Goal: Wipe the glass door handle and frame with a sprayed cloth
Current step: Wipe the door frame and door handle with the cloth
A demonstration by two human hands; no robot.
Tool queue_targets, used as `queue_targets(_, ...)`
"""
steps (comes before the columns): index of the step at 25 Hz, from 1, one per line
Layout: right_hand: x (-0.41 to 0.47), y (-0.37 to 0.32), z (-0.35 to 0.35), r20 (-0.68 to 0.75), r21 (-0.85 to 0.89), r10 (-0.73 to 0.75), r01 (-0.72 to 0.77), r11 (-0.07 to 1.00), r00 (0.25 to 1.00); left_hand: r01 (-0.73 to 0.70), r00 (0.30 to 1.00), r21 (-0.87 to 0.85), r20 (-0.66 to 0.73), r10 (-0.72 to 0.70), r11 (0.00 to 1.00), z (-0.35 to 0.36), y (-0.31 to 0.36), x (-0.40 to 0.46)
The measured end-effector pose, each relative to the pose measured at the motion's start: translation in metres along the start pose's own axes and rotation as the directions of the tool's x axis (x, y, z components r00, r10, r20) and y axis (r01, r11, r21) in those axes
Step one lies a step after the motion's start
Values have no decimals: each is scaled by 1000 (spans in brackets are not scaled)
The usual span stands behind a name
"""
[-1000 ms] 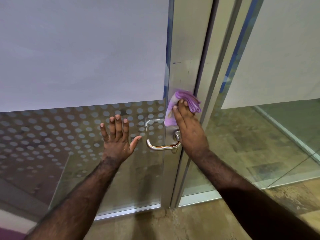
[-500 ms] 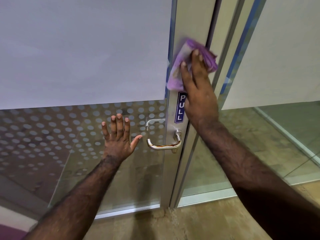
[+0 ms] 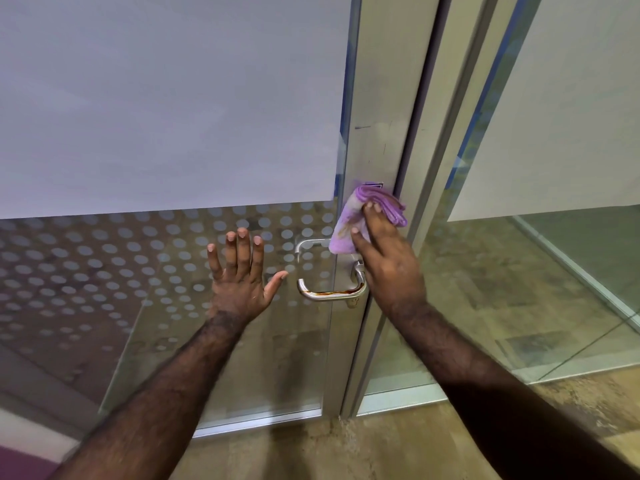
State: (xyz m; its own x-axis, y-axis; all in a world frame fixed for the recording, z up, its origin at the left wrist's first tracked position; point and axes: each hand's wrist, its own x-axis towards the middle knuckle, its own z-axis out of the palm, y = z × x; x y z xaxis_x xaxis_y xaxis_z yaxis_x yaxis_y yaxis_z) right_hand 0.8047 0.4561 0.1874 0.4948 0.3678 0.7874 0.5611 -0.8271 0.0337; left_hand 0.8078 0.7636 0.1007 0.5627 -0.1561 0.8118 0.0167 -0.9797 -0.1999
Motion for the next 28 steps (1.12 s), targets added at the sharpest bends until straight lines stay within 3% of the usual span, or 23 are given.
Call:
queue_targets(5,-15,-3,7,41,-26,-58,59,998,998,-1,1000,-7,18,1,1000,0,-1,0)
queue_targets(9,13,-3,-16,59,-14,13,-12,1000,998,-1,1000,14,-12,1,1000,1,0,0)
queue_targets(15,107,-5,-51,-305,75,67,-46,996,950,1,1000,12,-14,0,1000,7,-2,-2)
queue_targets(17,110,-7,-48,-341,100,89,-58,993,936,2,1000,11,-16,-2,1000,9,-2,-2)
queue_targets(25,33,-2,7,-11,-6,-22,22,1000,1000,8,999,20,-45,-7,1000,10,-1,-3)
queue_targets(28,12,3,20,26,-54,-49,51,997,998,6,999,18,-54,-5,1000,10,-1,-3)
